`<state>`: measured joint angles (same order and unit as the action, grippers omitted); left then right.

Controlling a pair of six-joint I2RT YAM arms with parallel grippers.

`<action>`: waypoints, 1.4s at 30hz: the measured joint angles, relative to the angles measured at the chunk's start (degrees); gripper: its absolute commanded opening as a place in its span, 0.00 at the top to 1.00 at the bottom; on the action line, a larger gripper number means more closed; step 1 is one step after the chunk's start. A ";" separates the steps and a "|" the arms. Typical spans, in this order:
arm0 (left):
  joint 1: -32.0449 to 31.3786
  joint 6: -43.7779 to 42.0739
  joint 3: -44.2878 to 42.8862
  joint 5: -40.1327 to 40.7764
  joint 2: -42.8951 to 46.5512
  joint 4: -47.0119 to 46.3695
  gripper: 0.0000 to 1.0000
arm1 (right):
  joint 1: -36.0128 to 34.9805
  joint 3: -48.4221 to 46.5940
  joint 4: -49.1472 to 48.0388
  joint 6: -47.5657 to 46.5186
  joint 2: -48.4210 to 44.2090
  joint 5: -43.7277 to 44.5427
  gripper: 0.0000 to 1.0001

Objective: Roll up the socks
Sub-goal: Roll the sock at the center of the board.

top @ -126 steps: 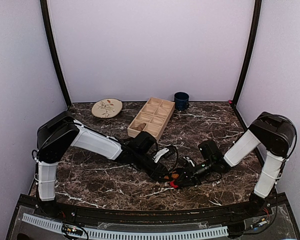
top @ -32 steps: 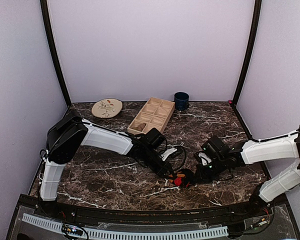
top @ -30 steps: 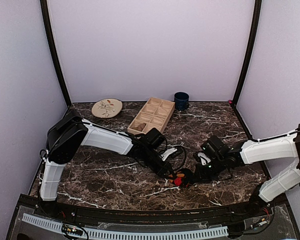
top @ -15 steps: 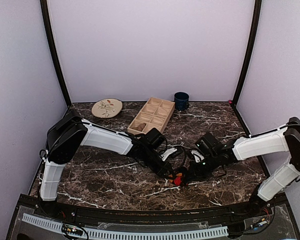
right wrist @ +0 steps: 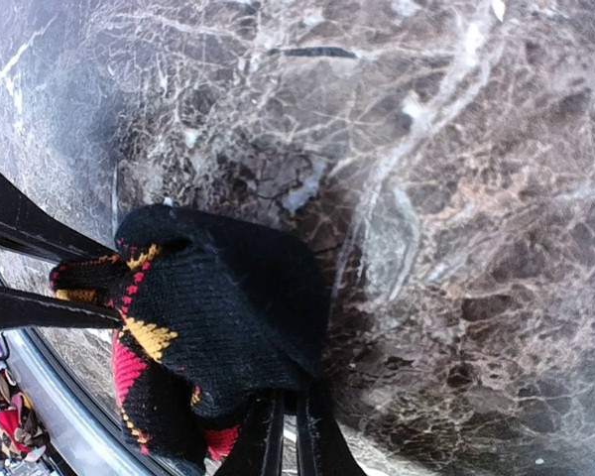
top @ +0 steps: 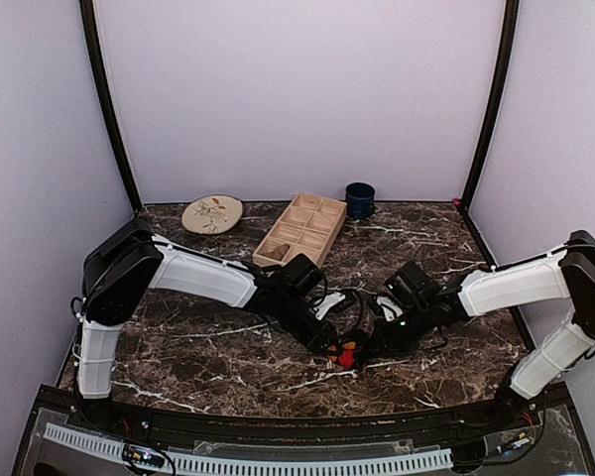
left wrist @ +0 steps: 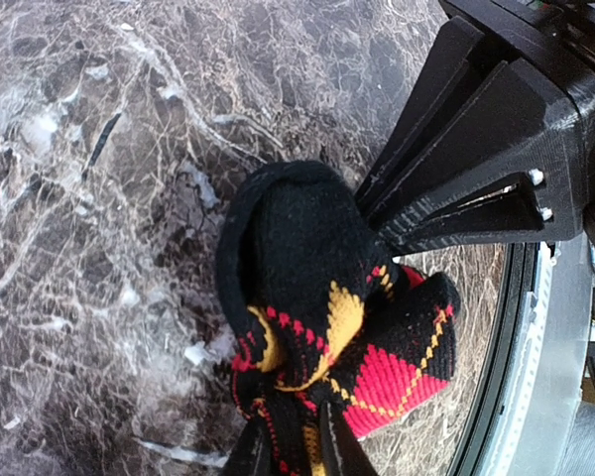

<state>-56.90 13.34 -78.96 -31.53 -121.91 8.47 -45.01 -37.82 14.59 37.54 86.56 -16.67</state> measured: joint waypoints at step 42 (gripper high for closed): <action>-0.48 2.93 -5.05 6.34 -0.02 10.97 1.00 | -0.52 -0.15 7.15 -3.10 -12.87 19.98 0.64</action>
<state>-57.39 16.27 -84.01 -25.19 -121.93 19.44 -45.54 -37.98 21.74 34.44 73.69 3.31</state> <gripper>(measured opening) 0.102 0.336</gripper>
